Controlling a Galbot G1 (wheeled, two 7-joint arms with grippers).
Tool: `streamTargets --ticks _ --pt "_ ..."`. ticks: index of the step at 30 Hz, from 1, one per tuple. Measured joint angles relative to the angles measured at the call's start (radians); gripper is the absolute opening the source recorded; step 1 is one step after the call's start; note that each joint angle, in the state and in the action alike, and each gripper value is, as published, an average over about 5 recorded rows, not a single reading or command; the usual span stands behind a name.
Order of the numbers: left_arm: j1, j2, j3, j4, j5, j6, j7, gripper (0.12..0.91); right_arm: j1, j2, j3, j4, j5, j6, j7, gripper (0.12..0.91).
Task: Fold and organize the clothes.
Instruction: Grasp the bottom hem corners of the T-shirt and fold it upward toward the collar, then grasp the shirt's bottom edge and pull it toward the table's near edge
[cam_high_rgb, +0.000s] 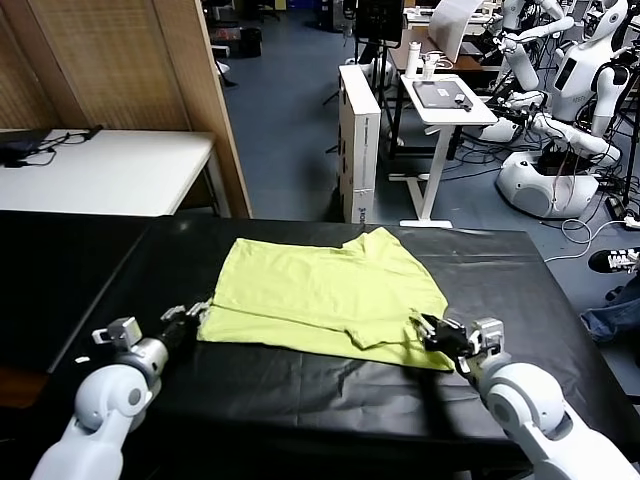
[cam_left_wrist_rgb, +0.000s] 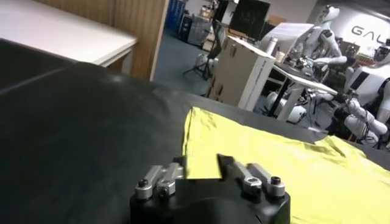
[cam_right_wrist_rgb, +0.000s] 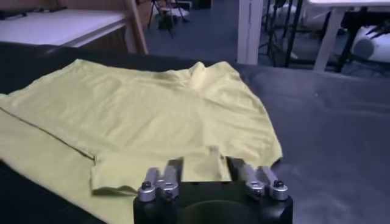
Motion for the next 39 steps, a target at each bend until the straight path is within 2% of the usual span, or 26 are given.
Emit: streamTargets --ticks 6,11,16,30,32,34,38,39 --pt "0.083 -0.029 -0.003 -0.060 0.024 0.008 -0.003 0.907 -0.097 -0.015 0.085 0.029 0.000 0.009 -0.021 0.906" --pt "0.109 -0.040 -0.003 -0.076 0.026 0.008 -0.002 0.907 -0.160 -0.015 0.125 0.039 -0.003 0.018 -0.030 0.859" --pt "0.120 -0.041 -0.005 -0.076 0.027 0.008 -0.002 0.907 -0.189 -0.010 0.129 0.041 -0.010 0.018 -0.031 0.810" --pt "0.118 -0.042 -0.010 -0.055 0.031 0.000 -0.003 0.895 -0.212 0.005 0.103 0.039 -0.037 0.019 -0.038 0.773" --pt "0.118 -0.042 -0.010 -0.054 0.032 0.000 -0.003 0.869 -0.213 0.005 0.102 0.039 -0.037 0.019 -0.040 0.719" --pt "0.118 -0.042 -0.010 -0.053 0.032 0.000 -0.003 0.806 -0.214 0.006 0.101 0.037 -0.038 0.019 -0.040 0.632" --pt "0.118 -0.042 -0.010 -0.052 0.032 -0.003 -0.003 0.587 -0.217 0.008 0.098 0.033 -0.043 0.018 -0.042 0.407" --pt "0.118 -0.042 -0.011 -0.052 0.032 -0.003 -0.003 0.511 -0.218 0.008 0.097 0.032 -0.045 0.018 -0.043 0.340"
